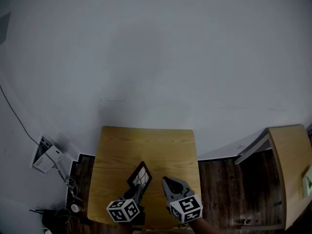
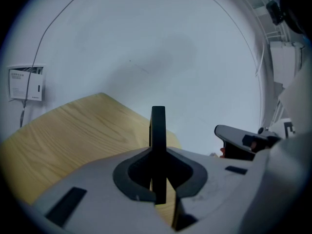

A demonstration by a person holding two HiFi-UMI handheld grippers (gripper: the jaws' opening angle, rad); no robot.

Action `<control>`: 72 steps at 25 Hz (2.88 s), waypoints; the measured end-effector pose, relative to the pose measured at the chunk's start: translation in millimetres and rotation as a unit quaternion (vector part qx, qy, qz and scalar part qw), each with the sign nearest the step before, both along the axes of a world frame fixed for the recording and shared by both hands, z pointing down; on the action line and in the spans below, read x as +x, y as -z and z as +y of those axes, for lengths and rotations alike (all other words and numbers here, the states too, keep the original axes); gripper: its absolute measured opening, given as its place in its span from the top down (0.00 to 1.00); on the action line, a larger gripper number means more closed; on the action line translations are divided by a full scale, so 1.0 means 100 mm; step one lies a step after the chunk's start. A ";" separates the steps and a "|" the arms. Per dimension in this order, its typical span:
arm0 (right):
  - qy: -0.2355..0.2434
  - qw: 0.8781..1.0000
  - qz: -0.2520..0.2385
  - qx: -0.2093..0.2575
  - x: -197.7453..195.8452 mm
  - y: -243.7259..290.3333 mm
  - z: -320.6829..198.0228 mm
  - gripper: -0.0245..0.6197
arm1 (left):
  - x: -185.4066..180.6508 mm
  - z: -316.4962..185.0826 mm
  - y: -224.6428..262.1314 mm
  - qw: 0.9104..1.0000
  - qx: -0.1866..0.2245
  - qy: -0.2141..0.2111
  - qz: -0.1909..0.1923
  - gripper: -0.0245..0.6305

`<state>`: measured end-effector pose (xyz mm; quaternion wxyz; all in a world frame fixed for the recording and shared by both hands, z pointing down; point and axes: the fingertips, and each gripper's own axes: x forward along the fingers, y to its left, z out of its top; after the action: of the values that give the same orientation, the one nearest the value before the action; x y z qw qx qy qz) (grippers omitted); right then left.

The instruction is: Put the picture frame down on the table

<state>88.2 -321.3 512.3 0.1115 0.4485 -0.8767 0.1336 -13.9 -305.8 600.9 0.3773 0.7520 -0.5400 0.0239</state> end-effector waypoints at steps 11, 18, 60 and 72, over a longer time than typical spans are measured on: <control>0.018 1.000 -0.002 -0.016 0.01 -0.14 -0.03 0.96 | 0.10 -0.01 -0.21 1.000 -0.019 0.009 0.007 0.91; 0.024 0.999 -0.003 -0.023 0.01 -0.21 -0.04 0.96 | 0.03 0.00 -0.34 0.999 -0.031 0.025 -0.020 0.91; 0.063 0.997 0.013 -0.035 -0.19 -0.34 -0.02 0.96 | -0.63 0.03 -0.85 0.967 -0.107 0.144 -0.179 0.65; 0.069 0.997 0.013 -0.039 -0.20 -0.37 -0.02 0.96 | -0.75 0.03 -0.98 0.961 -0.128 0.171 -0.173 0.59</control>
<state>67.9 -323.3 549.7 0.1491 0.3840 -0.8981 0.1541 -88.8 -303.2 698.7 0.3693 0.5782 -0.7102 0.1575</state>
